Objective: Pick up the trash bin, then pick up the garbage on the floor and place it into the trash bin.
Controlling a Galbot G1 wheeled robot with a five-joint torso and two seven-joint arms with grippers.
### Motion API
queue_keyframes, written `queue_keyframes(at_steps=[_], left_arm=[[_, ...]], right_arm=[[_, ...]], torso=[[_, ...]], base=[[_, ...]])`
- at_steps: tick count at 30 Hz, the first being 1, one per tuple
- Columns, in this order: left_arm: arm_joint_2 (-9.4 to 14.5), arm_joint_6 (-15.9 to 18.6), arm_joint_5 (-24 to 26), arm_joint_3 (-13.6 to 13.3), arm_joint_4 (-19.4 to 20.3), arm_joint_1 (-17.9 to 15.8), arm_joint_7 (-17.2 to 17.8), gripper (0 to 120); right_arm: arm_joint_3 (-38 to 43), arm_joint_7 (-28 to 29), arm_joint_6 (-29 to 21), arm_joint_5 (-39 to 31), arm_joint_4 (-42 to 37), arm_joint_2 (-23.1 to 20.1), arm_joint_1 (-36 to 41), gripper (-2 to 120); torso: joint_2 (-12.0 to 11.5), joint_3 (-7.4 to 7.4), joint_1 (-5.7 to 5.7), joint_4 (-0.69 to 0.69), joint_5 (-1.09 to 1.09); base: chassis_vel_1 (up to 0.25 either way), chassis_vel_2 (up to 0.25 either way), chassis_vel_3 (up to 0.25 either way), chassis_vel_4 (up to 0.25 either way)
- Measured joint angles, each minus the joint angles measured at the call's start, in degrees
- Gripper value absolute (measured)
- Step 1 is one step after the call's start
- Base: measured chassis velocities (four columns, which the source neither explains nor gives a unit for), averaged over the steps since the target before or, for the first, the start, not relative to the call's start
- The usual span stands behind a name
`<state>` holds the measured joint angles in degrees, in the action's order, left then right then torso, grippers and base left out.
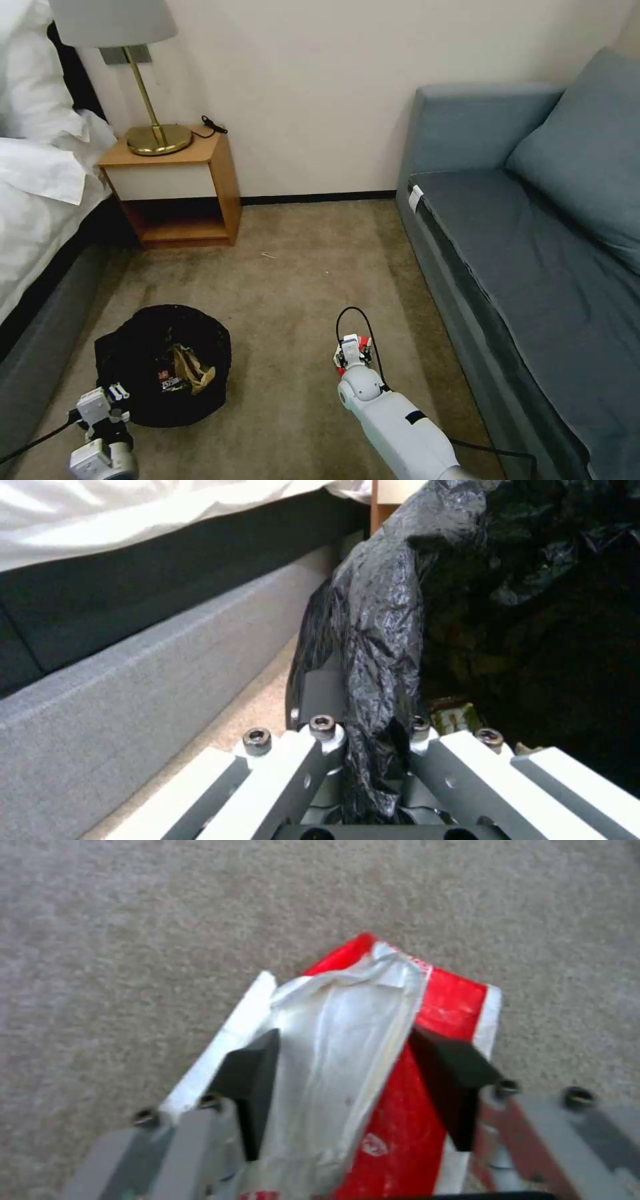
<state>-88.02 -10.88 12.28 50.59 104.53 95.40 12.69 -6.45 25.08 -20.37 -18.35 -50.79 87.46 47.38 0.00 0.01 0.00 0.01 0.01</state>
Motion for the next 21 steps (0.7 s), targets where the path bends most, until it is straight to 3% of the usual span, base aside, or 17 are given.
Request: queue_keyframes(at_steps=[15, 21], left_arm=[[-0.12, 0.02, 0.05, -0.04, -0.02, -0.19, -0.01, 3], [-0.21, 0.01, 0.05, -0.06, -0.19, -0.22, -0.01, 3]], right_arm=[[0.13, -0.54, 2.49, 1.23, -0.04, -0.05, 0.18, 0], [0.42, -0.78, 9.48, 4.74, 0.89, 0.75, 0.32, 0]], torso=[[0.0, -0.01, 0.0, -0.02, -0.02], [0.0, -0.01, 0.0, -0.02, -0.02]], base=[[0.0, 0.0, 0.0, 0.0], [0.0, 0.0, 0.0, 0.0]])
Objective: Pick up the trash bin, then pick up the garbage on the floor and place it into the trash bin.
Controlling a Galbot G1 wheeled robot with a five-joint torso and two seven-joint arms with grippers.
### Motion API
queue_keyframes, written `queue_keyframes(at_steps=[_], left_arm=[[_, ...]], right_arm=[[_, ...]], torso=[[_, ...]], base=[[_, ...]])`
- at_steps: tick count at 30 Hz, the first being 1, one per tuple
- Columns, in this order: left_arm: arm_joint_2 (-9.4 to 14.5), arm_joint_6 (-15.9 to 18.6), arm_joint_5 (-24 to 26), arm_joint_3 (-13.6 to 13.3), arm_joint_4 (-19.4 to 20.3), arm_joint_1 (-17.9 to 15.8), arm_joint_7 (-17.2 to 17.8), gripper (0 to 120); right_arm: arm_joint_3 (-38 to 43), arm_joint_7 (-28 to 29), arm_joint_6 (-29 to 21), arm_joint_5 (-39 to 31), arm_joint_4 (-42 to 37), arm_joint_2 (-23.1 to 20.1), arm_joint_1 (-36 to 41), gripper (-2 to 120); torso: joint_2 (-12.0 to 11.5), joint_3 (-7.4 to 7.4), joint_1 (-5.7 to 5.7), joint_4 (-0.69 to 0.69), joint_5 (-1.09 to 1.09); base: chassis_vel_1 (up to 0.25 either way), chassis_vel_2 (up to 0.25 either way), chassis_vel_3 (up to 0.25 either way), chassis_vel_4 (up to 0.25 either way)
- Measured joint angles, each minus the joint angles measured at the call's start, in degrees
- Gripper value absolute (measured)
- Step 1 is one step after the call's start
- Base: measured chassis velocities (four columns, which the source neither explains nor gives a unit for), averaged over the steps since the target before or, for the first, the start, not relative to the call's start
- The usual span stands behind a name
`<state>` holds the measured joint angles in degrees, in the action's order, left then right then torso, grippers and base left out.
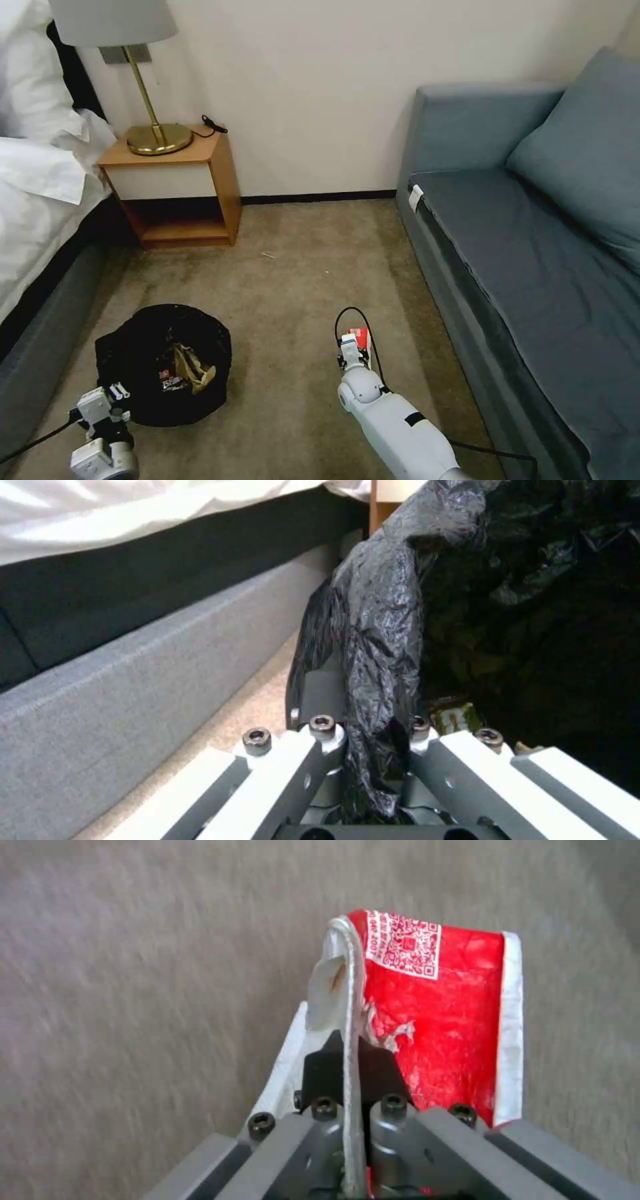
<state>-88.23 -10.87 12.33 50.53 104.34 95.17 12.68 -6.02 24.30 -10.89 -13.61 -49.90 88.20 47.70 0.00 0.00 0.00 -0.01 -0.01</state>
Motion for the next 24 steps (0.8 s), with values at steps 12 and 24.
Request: queue_keyframes(at_steps=[12, 24], left_arm=[[-0.17, 0.0, 0.44, -0.12, 0.46, 0.09, 0.0, 3], [-0.67, -0.07, 0.0, -0.13, 0.87, 0.68, 0.0, 3]], right_arm=[[-3.08, -14.33, 21.11, 0.42, -6.73, 1.21, 1.83, 0], [-10.14, -26.87, 28.93, -4.33, -12.77, 3.82, -0.19, 0]], torso=[[0.0, 0.0, 0.0, 0.01, 0.01], [0.0, 0.0, 0.0, 0.02, 0.01]], base=[[0.0, 0.0, 0.0, 0.0], [0.0, 0.0, 0.0, 0.0]])
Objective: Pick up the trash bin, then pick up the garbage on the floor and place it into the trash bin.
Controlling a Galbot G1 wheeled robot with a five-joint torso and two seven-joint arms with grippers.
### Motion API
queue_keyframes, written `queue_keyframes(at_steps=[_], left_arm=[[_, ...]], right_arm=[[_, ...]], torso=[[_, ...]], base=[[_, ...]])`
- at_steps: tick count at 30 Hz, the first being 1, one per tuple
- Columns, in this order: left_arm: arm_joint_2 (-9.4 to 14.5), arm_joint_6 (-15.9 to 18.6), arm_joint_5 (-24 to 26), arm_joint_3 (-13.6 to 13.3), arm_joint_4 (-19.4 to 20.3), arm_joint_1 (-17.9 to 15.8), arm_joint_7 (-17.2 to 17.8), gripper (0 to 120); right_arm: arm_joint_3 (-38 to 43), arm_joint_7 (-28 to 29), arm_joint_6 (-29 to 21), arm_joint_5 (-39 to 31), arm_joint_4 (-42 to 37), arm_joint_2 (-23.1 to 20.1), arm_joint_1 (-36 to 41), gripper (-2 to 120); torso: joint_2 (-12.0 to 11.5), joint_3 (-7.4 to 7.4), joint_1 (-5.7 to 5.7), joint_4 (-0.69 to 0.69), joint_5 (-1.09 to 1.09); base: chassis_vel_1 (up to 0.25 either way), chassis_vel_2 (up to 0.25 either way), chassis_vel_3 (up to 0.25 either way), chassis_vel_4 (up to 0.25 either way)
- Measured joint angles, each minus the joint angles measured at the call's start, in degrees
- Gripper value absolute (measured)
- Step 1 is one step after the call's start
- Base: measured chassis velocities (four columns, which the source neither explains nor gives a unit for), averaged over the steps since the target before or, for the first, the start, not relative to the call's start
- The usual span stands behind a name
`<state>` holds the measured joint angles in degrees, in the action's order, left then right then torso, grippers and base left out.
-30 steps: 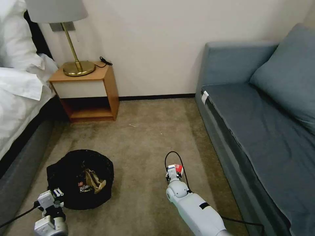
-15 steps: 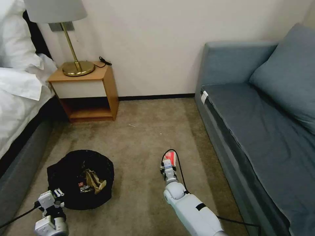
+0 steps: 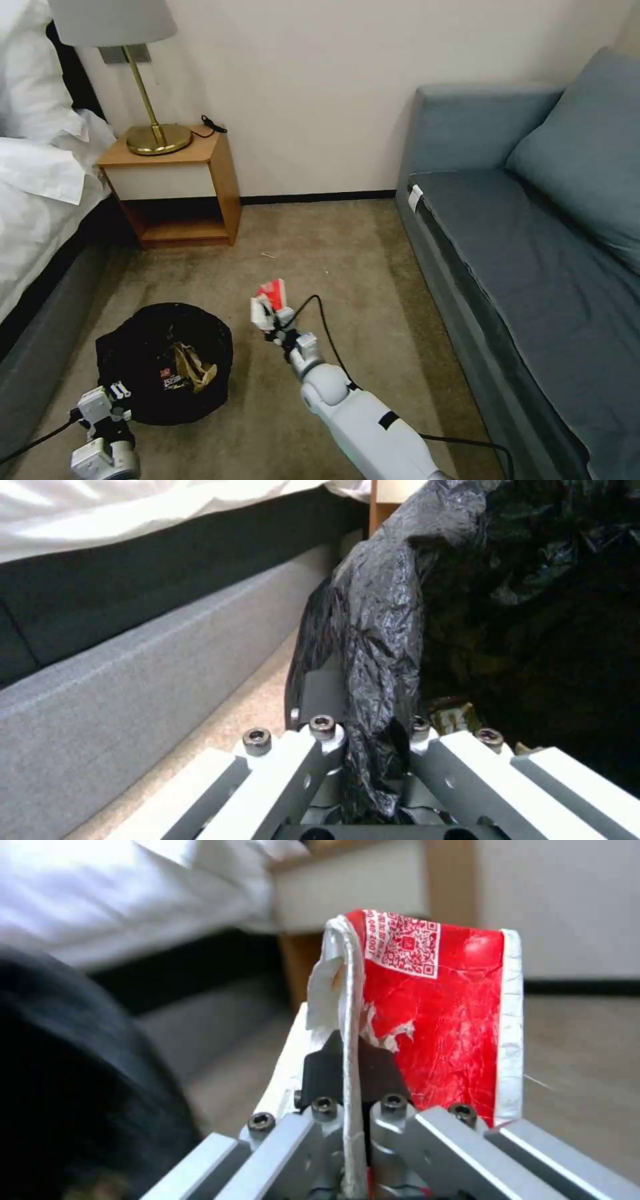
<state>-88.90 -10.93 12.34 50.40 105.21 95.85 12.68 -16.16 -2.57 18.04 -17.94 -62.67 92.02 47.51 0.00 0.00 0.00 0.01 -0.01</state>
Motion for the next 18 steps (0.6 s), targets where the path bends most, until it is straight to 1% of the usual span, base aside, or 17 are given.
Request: queue_keyframes(at_steps=[4, 5, 8, 9, 10, 13, 18], left_arm=[[-0.23, -0.33, -0.1, 0.04, 0.06, 0.29, 0.0, 3], [-0.23, -0.33, -0.1, 0.04, 0.06, 0.29, 0.0, 3], [-0.4, -0.39, -0.08, 0.08, 0.3, 0.29, 0.0, 3], [-0.4, -0.39, -0.08, 0.08, 0.3, 0.29, 0.0, 3], [-0.42, -0.39, -0.07, 0.09, 0.49, 0.33, 0.0, 3], [-0.41, -0.39, -0.05, 0.1, 1.11, 0.66, 0.01, 3], [-0.37, -0.39, -0.02, 0.08, 1.8, 1.0, 0.01, 3]], right_arm=[[-2.65, -10.24, 3.17, -6.57, -2.12, 0.06, 0.38, 0], [-2.65, -10.24, 3.17, -6.57, -2.12, 0.06, 0.38, 0], [-4.89, -15.87, 3.24, -9.24, -2.86, 0.07, 0.47, 0], [-4.89, -15.87, 3.24, -9.24, -2.86, 0.07, 0.47, 0], [-5.89, -17.55, 2.91, -9.62, -3.03, 0.08, 0.54, 0], [-7.93, -19.58, 2.12, -9.33, -2.61, 0.08, 0.59, 0], [-10.17, -19.87, 1.21, -7.19, -1.21, 0.11, -0.38, 0]], torso=[[0.0, 0.0, 0.0, -0.01, 0.0], [0.0, 0.0, 0.0, -0.01, 0.0], [0.0, 0.0, 0.0, 0.0, 0.0], [0.0, 0.0, 0.0, 0.0, 0.0], [0.0, 0.0, 0.0, 0.0, 0.0], [0.0, 0.0, 0.0, -0.01, 0.0], [0.0, 0.0, 0.01, -0.01, 0.01]], base=[[0.0, 0.0, 0.0, 0.0], [0.0, 0.0, 0.0, 0.0], [0.0, 0.0, 0.0, 0.0], [0.0, 0.0, 0.0, 0.0], [0.0, 0.0, 0.0, 0.0], [0.0, 0.0, 0.0, 0.0], [0.0, 0.0, 0.0, 0.0]])
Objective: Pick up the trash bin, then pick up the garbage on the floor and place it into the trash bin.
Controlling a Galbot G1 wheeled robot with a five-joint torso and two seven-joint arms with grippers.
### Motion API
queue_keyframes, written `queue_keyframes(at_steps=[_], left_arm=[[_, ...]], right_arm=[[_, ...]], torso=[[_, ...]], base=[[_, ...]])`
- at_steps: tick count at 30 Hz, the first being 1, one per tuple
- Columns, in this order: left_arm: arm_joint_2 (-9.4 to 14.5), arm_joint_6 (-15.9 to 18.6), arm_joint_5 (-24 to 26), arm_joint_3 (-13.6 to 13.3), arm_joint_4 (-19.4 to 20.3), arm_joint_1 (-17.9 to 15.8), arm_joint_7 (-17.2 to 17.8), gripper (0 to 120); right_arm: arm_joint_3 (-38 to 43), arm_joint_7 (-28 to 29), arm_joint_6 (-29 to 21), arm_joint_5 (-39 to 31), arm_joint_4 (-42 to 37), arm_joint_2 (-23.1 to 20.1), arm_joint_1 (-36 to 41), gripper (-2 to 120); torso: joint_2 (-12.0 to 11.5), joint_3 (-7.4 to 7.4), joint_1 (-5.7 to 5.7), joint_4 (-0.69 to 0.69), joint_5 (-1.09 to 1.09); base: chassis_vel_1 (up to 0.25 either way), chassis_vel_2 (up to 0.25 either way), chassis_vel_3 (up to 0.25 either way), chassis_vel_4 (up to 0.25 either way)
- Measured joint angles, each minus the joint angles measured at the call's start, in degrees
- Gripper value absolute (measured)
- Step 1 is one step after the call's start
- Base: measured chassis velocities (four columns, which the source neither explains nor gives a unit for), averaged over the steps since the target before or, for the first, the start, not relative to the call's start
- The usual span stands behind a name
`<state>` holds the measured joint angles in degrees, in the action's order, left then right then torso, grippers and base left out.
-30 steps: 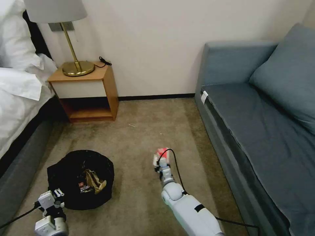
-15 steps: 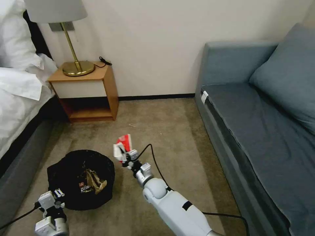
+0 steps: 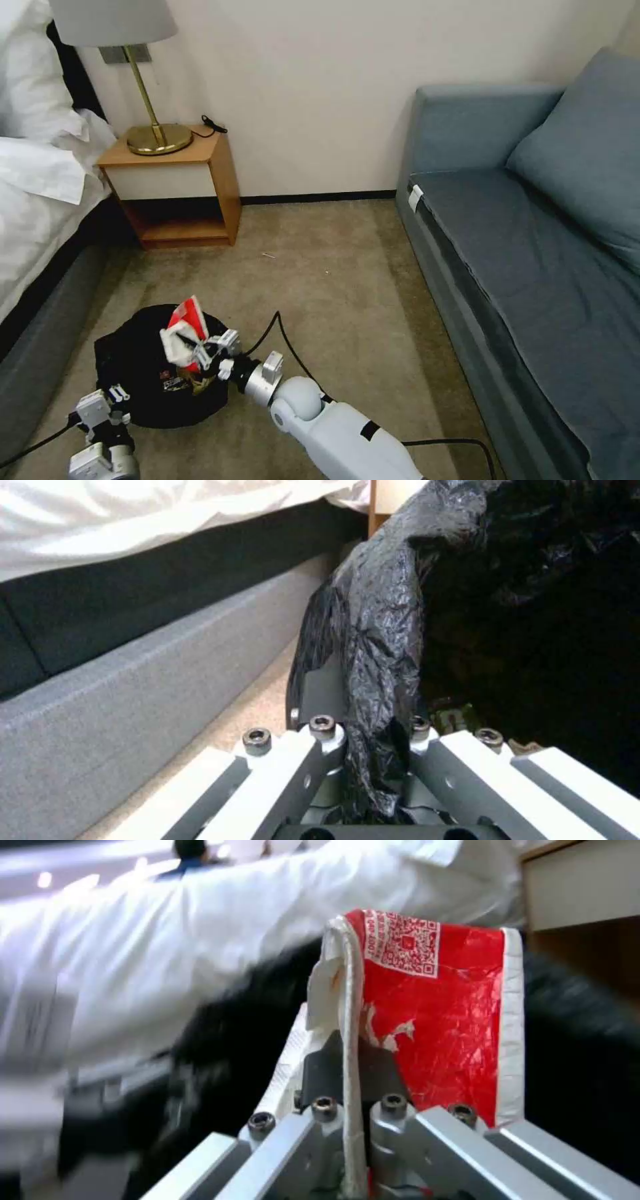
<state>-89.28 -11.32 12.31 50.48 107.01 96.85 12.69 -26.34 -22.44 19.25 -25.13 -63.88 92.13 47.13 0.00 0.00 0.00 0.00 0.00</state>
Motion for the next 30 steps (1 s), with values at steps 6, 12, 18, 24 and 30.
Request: queue_keyframes(at_steps=[6, 12, 18, 24, 30], left_arm=[[-0.34, 0.0, -0.14, -0.09, 0.2, 0.11, -0.04, 3], [-0.63, 0.0, -0.11, -0.06, -0.16, 0.11, -0.08, 3], [-0.67, 0.0, -0.05, 0.0, -0.64, -0.04, -0.17, 3], [-0.65, -0.02, -0.05, -0.05, -1.53, -0.38, -0.23, 3], [-0.49, -0.04, 0.0, -0.16, -1.78, -0.8, -0.25, 3]], right_arm=[[-3.05, 7.03, -0.7, 6.47, 2.52, 0.01, -1.45, 0], [-5.55, 16.52, -1.8, 11.04, 2.26, 0.13, -0.92, 13], [-6.61, 20.26, -3.04, 13.64, 1.0, 0.08, -0.36, 35], [-7.04, 20.56, -3.35, 13.54, -1.61, 0.06, 0.27, 59], [-6.17, 19.31, -2.65, 9.6, -5.73, 0.04, 1.4, 77]], torso=[[0.0, 0.0, 0.0, 0.0, 0.0], [0.0, 0.0, 0.0, 0.0, 0.0], [0.0, 0.0, 0.0, -0.01, 0.0], [0.0, 0.0, 0.0, 0.0, 0.0], [0.0, 0.0, 0.0, 0.0, 0.0]], base=[[0.0, 0.0, 0.0, 0.0], [0.0, 0.0, 0.0, 0.0], [0.0, 0.0, 0.0, 0.0], [0.0, 0.0, 0.0, 0.0], [0.0, 0.0, 0.0, 0.0]])
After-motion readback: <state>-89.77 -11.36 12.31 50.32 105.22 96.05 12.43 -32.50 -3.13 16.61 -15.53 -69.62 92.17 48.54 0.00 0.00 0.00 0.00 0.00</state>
